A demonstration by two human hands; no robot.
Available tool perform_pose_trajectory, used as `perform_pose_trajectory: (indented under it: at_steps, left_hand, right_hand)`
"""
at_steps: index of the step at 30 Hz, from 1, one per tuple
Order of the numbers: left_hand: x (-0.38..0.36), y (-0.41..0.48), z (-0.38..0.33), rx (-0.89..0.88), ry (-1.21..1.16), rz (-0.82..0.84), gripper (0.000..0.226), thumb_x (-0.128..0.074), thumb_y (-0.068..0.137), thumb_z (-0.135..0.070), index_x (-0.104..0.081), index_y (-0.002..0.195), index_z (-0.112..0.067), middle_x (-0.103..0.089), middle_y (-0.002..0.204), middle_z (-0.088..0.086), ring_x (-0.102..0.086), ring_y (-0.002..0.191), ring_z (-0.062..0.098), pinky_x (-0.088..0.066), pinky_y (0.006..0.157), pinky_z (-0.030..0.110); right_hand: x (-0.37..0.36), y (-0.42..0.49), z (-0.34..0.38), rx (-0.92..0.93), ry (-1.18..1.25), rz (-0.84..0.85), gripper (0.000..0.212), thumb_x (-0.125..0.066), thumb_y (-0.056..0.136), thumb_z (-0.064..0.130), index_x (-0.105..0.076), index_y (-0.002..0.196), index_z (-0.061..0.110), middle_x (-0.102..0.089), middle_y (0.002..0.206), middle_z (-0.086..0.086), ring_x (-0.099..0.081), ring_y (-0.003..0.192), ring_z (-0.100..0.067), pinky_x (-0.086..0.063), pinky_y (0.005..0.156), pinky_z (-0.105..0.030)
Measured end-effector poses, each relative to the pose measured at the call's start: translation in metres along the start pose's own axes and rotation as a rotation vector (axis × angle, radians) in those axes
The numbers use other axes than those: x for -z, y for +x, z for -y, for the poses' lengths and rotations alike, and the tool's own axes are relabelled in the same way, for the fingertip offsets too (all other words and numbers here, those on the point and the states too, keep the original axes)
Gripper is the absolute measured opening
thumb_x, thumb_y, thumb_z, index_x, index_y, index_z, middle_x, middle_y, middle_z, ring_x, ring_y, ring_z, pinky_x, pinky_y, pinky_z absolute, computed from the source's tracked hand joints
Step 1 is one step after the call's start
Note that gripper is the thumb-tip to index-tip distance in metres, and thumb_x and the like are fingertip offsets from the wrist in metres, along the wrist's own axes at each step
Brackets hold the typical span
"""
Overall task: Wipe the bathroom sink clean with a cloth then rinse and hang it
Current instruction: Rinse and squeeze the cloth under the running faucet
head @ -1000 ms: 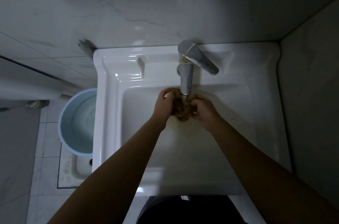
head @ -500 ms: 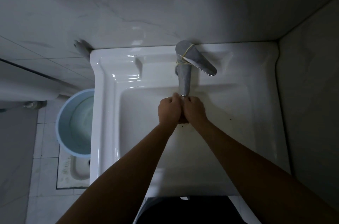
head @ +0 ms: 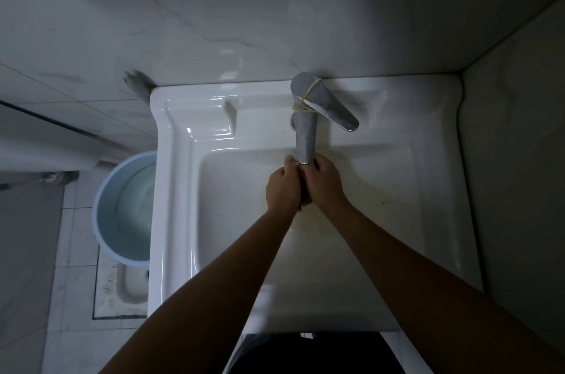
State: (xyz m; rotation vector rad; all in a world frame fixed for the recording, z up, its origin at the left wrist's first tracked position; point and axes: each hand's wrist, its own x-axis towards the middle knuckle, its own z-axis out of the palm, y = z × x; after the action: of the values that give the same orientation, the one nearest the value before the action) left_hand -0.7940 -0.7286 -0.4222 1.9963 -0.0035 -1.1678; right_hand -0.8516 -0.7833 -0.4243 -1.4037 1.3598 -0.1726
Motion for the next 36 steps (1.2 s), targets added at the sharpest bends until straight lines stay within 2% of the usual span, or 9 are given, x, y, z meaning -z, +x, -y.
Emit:
perform_pose_trajectory:
  at_steps: [7,14,17,19,23,27,31,33,36]
  left_hand:
    - [-0.006,-0.005,-0.010,0.054,-0.217,-0.105,0.044,-0.041,0.102,-0.039,-0.066,0.074,-0.017,-0.069,0.074,0.008,-0.069,0.074,0.026,-0.053,0.057,0.031]
    - [-0.004,-0.004,-0.005,-0.018,-0.091,-0.085,0.044,-0.042,0.102,-0.038,-0.067,0.072,-0.017,-0.074,0.077,0.011,-0.074,0.080,0.031,-0.063,0.075,0.046]
    - [-0.002,-0.008,-0.004,-0.034,-0.087,-0.073,0.049,-0.042,0.104,-0.041,-0.065,0.069,-0.015,-0.068,0.066,0.007,-0.068,0.064,0.025,-0.055,0.055,0.034]
    - [0.002,-0.008,-0.004,0.033,-0.093,-0.048,0.047,-0.042,0.105,-0.045,-0.064,0.075,-0.017,-0.066,0.069,0.005,-0.063,0.060,0.018,-0.050,0.050,0.025]
    - [0.017,0.008,0.001,0.325,-0.196,0.236,0.056,-0.056,0.085,-0.064,-0.071,0.112,-0.018,-0.076,0.110,0.010,-0.072,0.100,0.028,-0.059,0.090,0.046]
    - [0.027,0.007,0.002,0.259,-0.232,0.472,0.057,-0.059,0.088,-0.051,-0.065,0.128,-0.012,-0.073,0.107,0.011,-0.070,0.098,0.028,-0.053,0.089,0.039]
    - [0.032,-0.001,-0.004,0.170,-0.435,0.331,0.043,-0.063,0.091,-0.032,-0.061,0.132,-0.018,-0.072,0.108,0.014,-0.070,0.085,0.027,-0.050,0.064,0.034]
    - [0.038,-0.008,-0.005,0.145,-0.454,0.244,0.038,-0.066,0.091,-0.033,-0.065,0.127,-0.022,-0.073,0.113,0.011,-0.069,0.091,0.026,-0.054,0.063,0.033]
    - [0.056,-0.026,-0.001,0.126,-0.445,0.173,0.029,-0.068,0.093,-0.037,-0.066,0.116,-0.020,-0.072,0.114,0.009,-0.068,0.105,0.026,-0.061,0.073,0.040]
  right_hand:
    - [-0.002,0.008,0.004,-0.070,-0.005,0.000,0.027,-0.059,0.092,0.032,-0.070,0.075,0.014,-0.072,0.069,-0.005,-0.072,0.065,-0.024,-0.062,0.062,-0.051]
    - [0.000,0.002,0.002,-0.059,-0.034,-0.058,0.037,-0.054,0.097,0.026,-0.071,0.076,0.002,-0.072,0.072,-0.015,-0.071,0.070,-0.030,-0.061,0.070,-0.047]
    - [0.003,0.000,0.000,-0.049,-0.047,-0.027,0.039,-0.049,0.099,0.028,-0.067,0.075,0.003,-0.069,0.073,-0.016,-0.065,0.064,-0.026,-0.057,0.067,-0.040]
    - [0.008,-0.004,0.001,-0.013,-0.036,0.007,0.036,-0.048,0.101,0.029,-0.060,0.070,0.015,-0.063,0.069,-0.005,-0.058,0.063,-0.016,-0.048,0.062,-0.029]
    - [0.024,-0.010,-0.002,0.089,0.049,0.078,0.028,-0.058,0.096,0.026,-0.055,0.069,0.026,-0.058,0.068,0.009,-0.055,0.062,-0.002,-0.040,0.056,-0.016]
    - [0.039,-0.015,-0.001,0.167,0.069,0.141,0.015,-0.065,0.090,0.014,-0.069,0.085,0.028,-0.068,0.076,0.013,-0.062,0.069,0.006,-0.045,0.062,-0.010]
    - [0.053,-0.015,0.009,0.268,0.085,0.090,0.021,-0.059,0.091,0.006,-0.072,0.102,0.019,-0.072,0.095,0.007,-0.066,0.089,-0.005,-0.052,0.081,-0.020]
    - [0.064,-0.020,0.016,0.294,0.101,0.004,0.021,-0.061,0.092,0.008,-0.071,0.107,0.020,-0.071,0.102,0.008,-0.066,0.099,-0.009,-0.051,0.091,-0.025]
    - [0.085,-0.030,0.033,0.369,0.173,-0.061,0.018,-0.066,0.090,0.008,-0.067,0.098,0.024,-0.069,0.094,0.012,-0.065,0.089,-0.001,-0.049,0.086,-0.019]
